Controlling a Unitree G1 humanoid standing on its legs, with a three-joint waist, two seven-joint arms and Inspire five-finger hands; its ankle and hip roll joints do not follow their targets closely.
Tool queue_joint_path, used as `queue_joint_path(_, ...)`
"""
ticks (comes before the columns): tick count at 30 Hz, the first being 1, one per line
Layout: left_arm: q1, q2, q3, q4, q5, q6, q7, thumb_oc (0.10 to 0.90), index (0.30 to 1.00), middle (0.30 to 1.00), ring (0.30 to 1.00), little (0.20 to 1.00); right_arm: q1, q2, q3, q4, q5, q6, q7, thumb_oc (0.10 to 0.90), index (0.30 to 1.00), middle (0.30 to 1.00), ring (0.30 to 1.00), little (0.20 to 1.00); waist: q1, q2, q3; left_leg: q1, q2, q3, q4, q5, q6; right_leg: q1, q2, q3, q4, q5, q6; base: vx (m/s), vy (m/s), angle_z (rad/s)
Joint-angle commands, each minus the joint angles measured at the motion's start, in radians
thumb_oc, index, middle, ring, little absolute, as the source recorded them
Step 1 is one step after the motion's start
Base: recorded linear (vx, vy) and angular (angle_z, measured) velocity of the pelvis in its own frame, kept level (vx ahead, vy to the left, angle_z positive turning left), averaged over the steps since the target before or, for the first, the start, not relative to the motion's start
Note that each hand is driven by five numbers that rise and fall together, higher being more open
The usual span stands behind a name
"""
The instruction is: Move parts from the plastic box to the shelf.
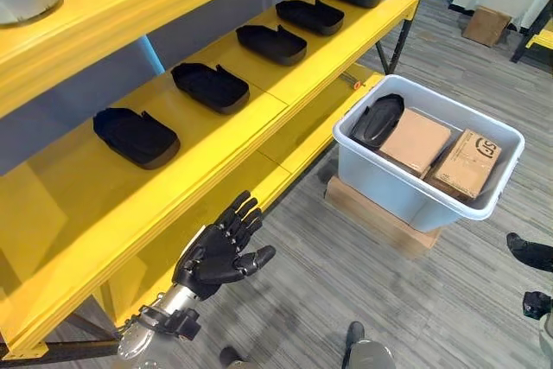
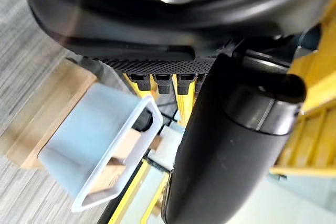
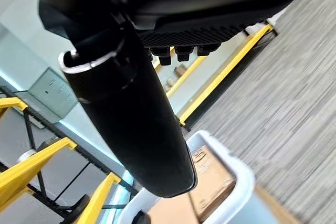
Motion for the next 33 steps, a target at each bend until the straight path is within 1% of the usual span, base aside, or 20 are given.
queue_joint_path(1, -0.067, 0.074, 0.006, -0.096, -0.041, -0.09, -0.057, 0.9, 1.0, 1.0, 1.0, 1.0, -0.107, -0.068, -0.1, -0.071, -0.083, -0.059, -0.034, 0.9, 1.0, 1.0, 1.0, 1.0, -0.011, -0.077, 0.009, -0.006, 0.007, -0.004, -0.03, -0.032, 0.0, 0.018, 0.027, 0.013, 0.089, -0.124, -0.066, -0.14, -0.233, -0.14)
queue_joint_path(2, -0.109, 0.079, -0.03, -0.078, -0.058, -0.104, -0.036, 0.9, 1.0, 1.0, 1.0, 1.0, -0.131, -0.088, -0.083, -0.063, -0.12, -0.079, -0.025, 0.9, 1.0, 1.0, 1.0, 1.0, -0.038, -0.074, 0.006, 0.019, 0.022, -0.005, -0.044, -0.02, -0.007, -0.017, 0.045, 0.033, 0.145, -0.151, -0.085, -0.12, -0.232, -0.24)
queue_joint_path(4, -0.148, 0.08, -0.056, -0.069, -0.061, -0.115, -0.018, 0.9, 1.0, 1.0, 1.0, 1.0, -0.152, -0.107, -0.064, -0.065, -0.153, -0.096, -0.023, 0.9, 1.0, 1.0, 1.0, 1.0, -0.05, -0.075, 0.007, 0.028, 0.034, -0.029, -0.046, 0.003, -0.018, -0.042, 0.056, 0.056, 0.184, -0.169, -0.099, -0.09, -0.225, -0.22)
queue_joint_path(6, -0.19, 0.074, -0.083, -0.058, -0.069, -0.13, 0.021, 0.9, 1.0, 1.0, 1.0, 1.0, -0.183, -0.124, -0.038, -0.064, -0.171, -0.111, 0.031, 0.9, 1.0, 1.0, 1.0, 1.0, -0.065, -0.079, 0.003, 0.038, 0.051, -0.064, -0.027, 0.027, -0.032, -0.055, 0.078, 0.085, 0.212, -0.194, -0.124, -0.04, -0.244, -0.19)
queue_joint_path(8, -0.22, 0.06, -0.097, -0.045, -0.08, -0.15, 0.053, 0.9, 1.0, 1.0, 1.0, 1.0, -0.227, -0.137, 0.006, -0.056, -0.176, -0.149, 0.064, 0.9, 1.0, 1.0, 1.0, 1.0, -0.062, -0.08, -0.005, 0.045, 0.043, -0.142, -0.016, 0.045, -0.04, -0.063, 0.097, 0.12, 0.201, -0.192, -0.134, -0.01, -0.184, -0.59)
queue_joint_path(9, -0.231, 0.046, -0.104, -0.038, -0.076, -0.173, 0.091, 0.9, 1.0, 1.0, 1.0, 1.0, -0.279, -0.14, 0.066, -0.046, -0.2, -0.17, 0.098, 0.9, 1.0, 1.0, 1.0, 1.0, -0.045, -0.078, -0.011, 0.033, 0.019, -0.235, -0.001, 0.052, -0.034, -0.064, 0.108, 0.163, 0.182, -0.189, -0.138, -0.01, -0.121, -0.72)
queue_joint_path(10, -0.233, 0.039, -0.104, -0.036, -0.065, -0.185, 0.104, 0.9, 1.0, 1.0, 1.0, 1.0, -0.308, -0.141, 0.098, -0.04, -0.206, -0.18, 0.112, 0.9, 1.0, 1.0, 1.0, 1.0, -0.033, -0.074, -0.011, 0.016, 0.005, -0.277, 0.008, 0.059, -0.015, -0.071, 0.119, 0.178, 0.164, -0.167, -0.148, 0.03, -0.135, -1.11)
queue_joint_path(12, -0.227, 0.022, -0.094, -0.039, -0.052, -0.205, 0.146, 0.9, 1.0, 1.0, 1.0, 1.0, -0.362, -0.148, 0.165, -0.049, -0.196, -0.202, 0.176, 0.9, 1.0, 1.0, 1.0, 1.0, -0.007, -0.065, -0.015, -0.017, -0.078, -0.397, 0.051, 0.018, 0.012, -0.058, 0.14, 0.247, 0.105, -0.144, -0.151, 0.09, -0.125, -1.83)
queue_joint_path(13, -0.224, 0.018, -0.089, -0.045, -0.045, -0.206, 0.157, 0.9, 1.0, 1.0, 1.0, 1.0, -0.373, -0.147, 0.183, -0.056, -0.194, -0.201, 0.187, 0.9, 1.0, 1.0, 1.0, 1.0, 0.004, -0.063, -0.015, -0.035, -0.122, -0.437, 0.074, -0.009, 0.029, -0.047, 0.147, 0.271, 0.078, -0.132, -0.151, 0.08, -0.077, -1.72)
queue_joint_path(14, -0.224, 0.018, -0.088, -0.046, -0.045, -0.205, 0.158, 0.9, 1.0, 1.0, 1.0, 1.0, -0.374, -0.147, 0.183, -0.056, -0.194, -0.201, 0.187, 0.9, 1.0, 1.0, 1.0, 1.0, 0.003, -0.062, -0.018, -0.041, -0.121, -0.437, 0.076, -0.008, 0.03, -0.05, 0.149, 0.271, 0.073, -0.126, -0.151, 0.1, -0.16, -1.09)
queue_joint_path(15, -0.219, 0.012, -0.072, -0.059, -0.024, -0.197, 0.157, 0.9, 1.0, 1.0, 1.0, 1.0, -0.387, -0.139, 0.21, -0.071, -0.192, -0.202, 0.219, 0.9, 1.0, 1.0, 1.0, 1.0, 0.026, -0.056, -0.015, -0.078, -0.227, -0.488, 0.107, -0.078, 0.066, -0.028, 0.165, 0.31, 0.029, -0.11, -0.147, 0.12, -0.206, -0.79)
queue_joint_path(16, -0.215, 0.004, -0.054, -0.072, 0.002, -0.186, 0.149, 0.9, 1.0, 1.0, 1.0, 1.0, -0.385, -0.122, 0.229, -0.087, -0.19, -0.188, 0.226, 0.9, 1.0, 1.0, 1.0, 1.0, 0.039, -0.05, -0.015, -0.108, -0.29, -0.492, 0.126, -0.12, 0.086, -0.009, 0.18, 0.324, -0.012, -0.087, -0.139, 0.17, -0.243, -0.9)
queue_joint_path(17, -0.211, 0.003, -0.044, -0.077, 0.0, -0.177, 0.141, 0.9, 1.0, 1.0, 1.0, 1.0, -0.378, -0.109, 0.238, -0.103, -0.191, -0.179, 0.234, 0.9, 1.0, 1.0, 1.0, 1.0, 0.044, -0.048, -0.013, -0.12, -0.313, -0.488, 0.121, -0.131, 0.09, 0.002, 0.187, 0.324, -0.028, -0.08, -0.134, 0.1, -0.126, -0.94)
queue_joint_path(20, -0.205, 0.004, -0.03, -0.072, 0.019, -0.181, 0.112, 0.9, 1.0, 1.0, 1.0, 1.0, -0.347, -0.072, 0.26, -0.127, -0.182, -0.181, 0.22, 0.9, 1.0, 1.0, 1.0, 1.0, 0.056, -0.045, -0.013, -0.156, -0.339, -0.472, 0.06, -0.118, 0.083, 0.04, 0.2, 0.321, -0.058, -0.078, -0.125, 0.14, -0.057, -0.8)
queue_joint_path(21, -0.2, 0.005, -0.029, -0.066, 0.028, -0.19, 0.104, 0.9, 1.0, 1.0, 1.0, 1.0, -0.334, -0.054, 0.271, -0.134, -0.181, -0.186, 0.235, 0.9, 1.0, 1.0, 1.0, 1.0, 0.064, -0.045, -0.012, -0.186, -0.343, -0.478, 0.021, -0.091, 0.075, 0.064, 0.211, 0.326, -0.068, -0.087, -0.128, 0.2, -0.021, -0.63)
queue_joint_path(23, -0.186, 0.001, -0.023, -0.054, 0.024, -0.2, 0.084, 0.9, 1.0, 1.0, 1.0, 1.0, -0.313, -0.039, 0.29, -0.143, -0.193, -0.197, 0.237, 0.9, 1.0, 1.0, 1.0, 1.0, 0.078, -0.039, -0.006, -0.226, -0.324, -0.498, -0.034, -0.027, 0.06, 0.097, 0.235, 0.339, -0.06, -0.115, -0.142, 0.28, -0.011, -0.31)
queue_joint_path(25, -0.173, 0.0, -0.023, -0.038, 0.026, -0.214, 0.084, 0.9, 1.0, 1.0, 1.0, 1.0, -0.301, -0.024, 0.312, -0.148, -0.178, -0.2, 0.255, 0.9, 1.0, 1.0, 1.0, 1.0, 0.083, -0.04, 0.0, -0.25, -0.298, -0.513, -0.086, 0.004, 0.053, 0.124, 0.255, 0.362, -0.04, -0.143, -0.153, 0.32, 0.002, 0.16)
queue_joint_path(28, -0.167, -0.008, -0.018, -0.018, 0.017, -0.222, 0.076, 0.9, 1.0, 1.0, 1.0, 1.0, -0.283, -0.016, 0.323, -0.157, -0.198, -0.211, 0.258, 0.9, 1.0, 1.0, 1.0, 1.0, 0.086, -0.046, 0.009, -0.27, -0.28, -0.521, -0.113, 0.004, 0.055, 0.142, 0.261, 0.385, -0.014, -0.169, -0.157, 0.36, 0.04, -0.26)
queue_joint_path(29, -0.164, -0.002, -0.01, -0.017, 0.018, -0.223, 0.075, 0.9, 1.0, 1.0, 1.0, 1.0, -0.273, -0.011, 0.326, -0.162, -0.166, -0.217, 0.277, 0.9, 1.0, 1.0, 1.0, 1.0, 0.086, -0.045, 0.012, -0.266, -0.282, -0.521, -0.094, -0.005, 0.06, 0.143, 0.265, 0.394, 0.003, -0.188, -0.156, 0.2, 0.041, -0.28)
queue_joint_path(33, -0.17, 0.009, -0.006, -0.015, 0.025, -0.21, 0.074, 0.9, 1.0, 1.0, 1.0, 1.0, -0.236, 0.002, 0.323, -0.177, -0.156, -0.234, 0.289, 0.9, 1.0, 1.0, 1.0, 1.0, 0.083, -0.044, 0.011, -0.245, -0.286, -0.491, -0.062, -0.022, 0.067, 0.143, 0.255, 0.371, 0.025, -0.212, -0.149, 0.27, 0.078, -0.33)
